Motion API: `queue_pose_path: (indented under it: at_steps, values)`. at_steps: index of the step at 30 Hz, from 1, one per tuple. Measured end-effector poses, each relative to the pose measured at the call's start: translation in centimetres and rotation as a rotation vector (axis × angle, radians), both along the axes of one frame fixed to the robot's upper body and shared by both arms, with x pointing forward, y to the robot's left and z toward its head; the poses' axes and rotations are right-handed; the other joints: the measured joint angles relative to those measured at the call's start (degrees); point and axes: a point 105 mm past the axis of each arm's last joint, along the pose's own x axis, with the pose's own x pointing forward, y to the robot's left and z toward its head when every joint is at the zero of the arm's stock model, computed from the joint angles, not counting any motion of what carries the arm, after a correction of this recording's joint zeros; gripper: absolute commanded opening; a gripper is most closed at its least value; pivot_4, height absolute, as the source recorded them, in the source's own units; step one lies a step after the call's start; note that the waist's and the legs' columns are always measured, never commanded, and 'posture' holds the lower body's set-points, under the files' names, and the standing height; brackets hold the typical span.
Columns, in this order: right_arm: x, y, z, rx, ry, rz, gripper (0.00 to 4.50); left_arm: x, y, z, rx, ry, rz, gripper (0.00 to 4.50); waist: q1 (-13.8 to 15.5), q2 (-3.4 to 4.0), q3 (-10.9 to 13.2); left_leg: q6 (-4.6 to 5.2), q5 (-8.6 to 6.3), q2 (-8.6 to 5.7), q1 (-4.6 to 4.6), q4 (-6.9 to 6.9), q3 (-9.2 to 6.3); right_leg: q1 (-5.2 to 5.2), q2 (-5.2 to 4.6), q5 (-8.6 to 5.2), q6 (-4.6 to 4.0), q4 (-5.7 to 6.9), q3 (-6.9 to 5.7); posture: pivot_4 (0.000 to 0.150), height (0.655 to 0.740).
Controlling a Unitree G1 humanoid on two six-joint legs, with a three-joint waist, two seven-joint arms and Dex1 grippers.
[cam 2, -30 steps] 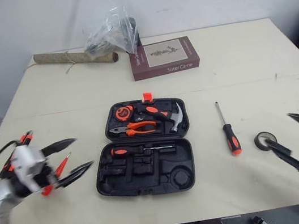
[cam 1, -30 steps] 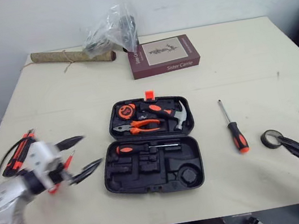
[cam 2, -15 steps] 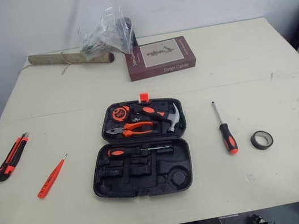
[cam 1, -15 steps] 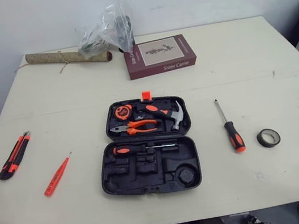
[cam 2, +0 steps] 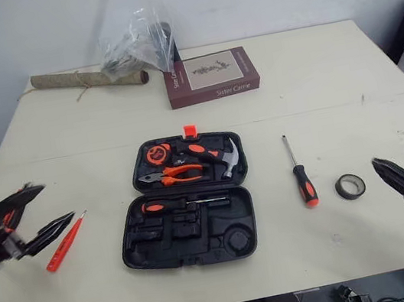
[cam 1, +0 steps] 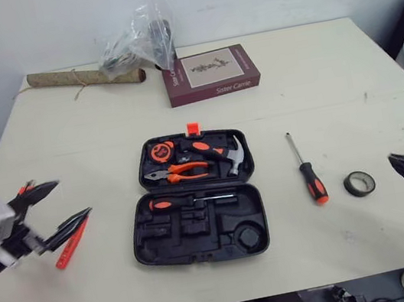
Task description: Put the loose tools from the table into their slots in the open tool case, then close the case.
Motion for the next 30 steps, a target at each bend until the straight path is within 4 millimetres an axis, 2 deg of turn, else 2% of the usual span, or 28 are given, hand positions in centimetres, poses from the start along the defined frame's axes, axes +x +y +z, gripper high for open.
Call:
queue_pose_path:
  at_steps: [2,5,9,12,16,24,25,26,28,30]
  values:
    - [0.5,2.3,-0.4,0.022,0.109,0.055,4.5,0.4,-3.2,0.9,0.001,-0.015,-0.114,4.47,0.0,-0.01,0.0,0.0,0.02,0.02,-0.05,-0.04,-0.02,0.0,0.09,0.0,0.0,-0.04,-0.07,0.15,0.74]
    - [1.1,4.7,-1.6,0.045,0.238,0.093,4.5,-0.1,-6.8,0.4,-0.015,0.03,-0.246,4.47,-0.1,-0.01,0.0,0.04,0.04,-0.02,-0.1,-0.05,0.08,0.0,0.17,0.02,0.04,0.02,-0.07,0.15,0.74]
    - [2.0,7.3,-2.7,0.012,0.302,0.116,4.5,-1.0,-10.0,-0.5,-0.053,0.079,-0.362,4.47,0.0,-0.13,0.1,0.13,0.1,-0.11,-0.15,0.07,0.1,-0.01,0.28,0.07,0.13,-0.03,-0.07,0.15,0.74]
    - [2.4,8.3,-3.5,0.009,0.331,0.112,4.5,-1.7,-11.7,-1.1,-0.056,0.109,-0.436,4.47,0.2,-0.19,0.1,0.12,0.14,-0.14,-0.15,0.11,0.08,0.01,0.38,0.09,0.17,-0.06,-0.05,0.15,0.74]
    - [3.1,9.0,-4.6,-0.024,0.368,0.082,4.5,-2.1,-12.8,-1.2,-0.048,0.121,-0.492,4.47,1.1,-0.19,0.1,0.11,0.17,-0.15,-0.16,0.11,0.07,-0.01,0.41,0.09,0.18,-0.06,-0.04,0.15,0.74]
    - [4.2,9.5,-6.6,-0.075,0.42,-0.012,4.5,-2.5,-13.1,-1.8,-0.041,0.14,-0.513,4.47,1.4,-0.19,0.1,0.08,0.21,-0.12,-0.23,0.11,0.07,-0.05,0.5,0.09,0.18,-0.1,-0.09,0.15,0.74]
    - [4.2,9.6,-6.9,-0.074,0.432,-0.017,4.11,-2.6,-13.1,-1.9,-0.04,0.141,-0.514,4.5,1.4,-0.19,0.1,0.08,0.21,-0.12,-0.23,0.11,0.06,-0.05,0.5,0.09,0.18,-0.1,-0.08,0.15,0.74]
    - [4.2,9.6,-7.1,-0.076,0.438,-0.02,4.01,-2.6,-13.1,-1.9,-0.04,0.142,-0.513,4.5,1.4,-0.19,0.1,0.08,0.21,-0.12,-0.24,0.1,0.06,-0.05,0.5,0.09,0.18,-0.1,-0.08,0.15,0.74]
    - [4.2,9.4,-7.2,-0.083,0.448,-0.046,3.5,-2.7,-13.0,-2.1,-0.034,0.142,-0.511,4.5,1.4,-0.19,0.1,0.08,0.21,-0.11,-0.24,0.1,0.05,-0.05,0.5,0.09,0.18,-0.1,-0.08,0.15,0.74]
    - [4.2,9.3,-7.3,-0.082,0.453,-0.084,2.49,-2.9,-12.9,-2.2,-0.025,0.138,-0.516,4.5,1.4,-0.24,0.1,0.07,0.21,-0.1,-0.24,0.1,0.02,-0.04,0.5,0.09,0.18,-0.1,-0.08,0.15,0.74]
